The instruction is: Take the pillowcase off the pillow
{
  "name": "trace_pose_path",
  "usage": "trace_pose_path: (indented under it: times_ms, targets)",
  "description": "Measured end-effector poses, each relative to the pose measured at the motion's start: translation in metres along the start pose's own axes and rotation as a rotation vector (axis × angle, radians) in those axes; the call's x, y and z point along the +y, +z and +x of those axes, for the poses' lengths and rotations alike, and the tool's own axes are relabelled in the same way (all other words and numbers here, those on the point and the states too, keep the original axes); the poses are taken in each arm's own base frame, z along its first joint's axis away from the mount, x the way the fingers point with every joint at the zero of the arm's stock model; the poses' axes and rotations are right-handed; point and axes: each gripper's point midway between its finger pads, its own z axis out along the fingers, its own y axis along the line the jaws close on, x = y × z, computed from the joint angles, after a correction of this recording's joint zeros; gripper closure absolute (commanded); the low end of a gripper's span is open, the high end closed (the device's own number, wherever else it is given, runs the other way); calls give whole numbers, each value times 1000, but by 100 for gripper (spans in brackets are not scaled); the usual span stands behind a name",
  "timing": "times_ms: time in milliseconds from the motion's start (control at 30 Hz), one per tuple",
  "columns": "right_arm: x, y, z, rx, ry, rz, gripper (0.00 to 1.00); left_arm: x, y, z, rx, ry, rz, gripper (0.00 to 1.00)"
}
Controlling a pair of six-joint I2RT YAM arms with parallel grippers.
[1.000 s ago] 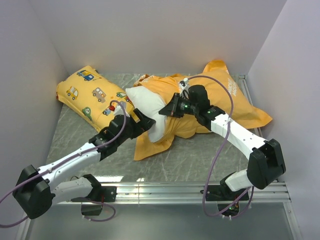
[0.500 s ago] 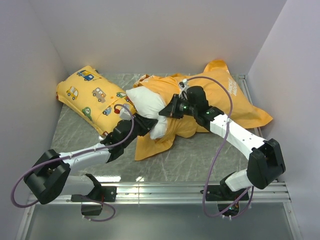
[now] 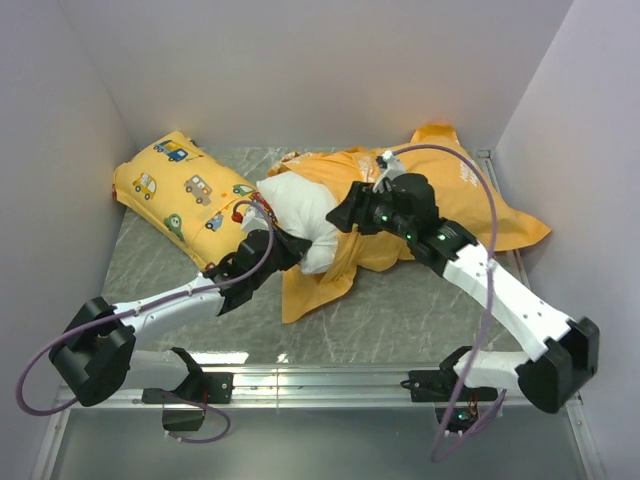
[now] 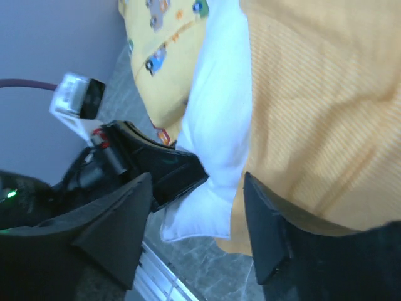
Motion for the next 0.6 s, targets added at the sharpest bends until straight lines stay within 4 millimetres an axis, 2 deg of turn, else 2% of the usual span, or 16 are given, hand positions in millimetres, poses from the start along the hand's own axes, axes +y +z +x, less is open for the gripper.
trace_pose_path:
  times_ms: [133, 233, 367, 500, 600]
  targets:
    - [5, -40, -28, -141, -61, 46, 26, -10, 0, -7, -8, 19, -38, 100]
    - [-6, -64, -33, -225, -74, 105, 23, -24, -1, -15, -20, 38, -43, 100]
    - [-39, -73, -14, -243, -71, 211, 18, -39, -3, -25, -33, 55, -51, 100]
    - [-73, -62, 16, -168, -66, 317, 17, -48, -6, -32, -37, 74, -68, 100]
    - [-88, -57, 26, -143, -69, 363, 16, -51, -9, -36, -37, 94, -83, 100]
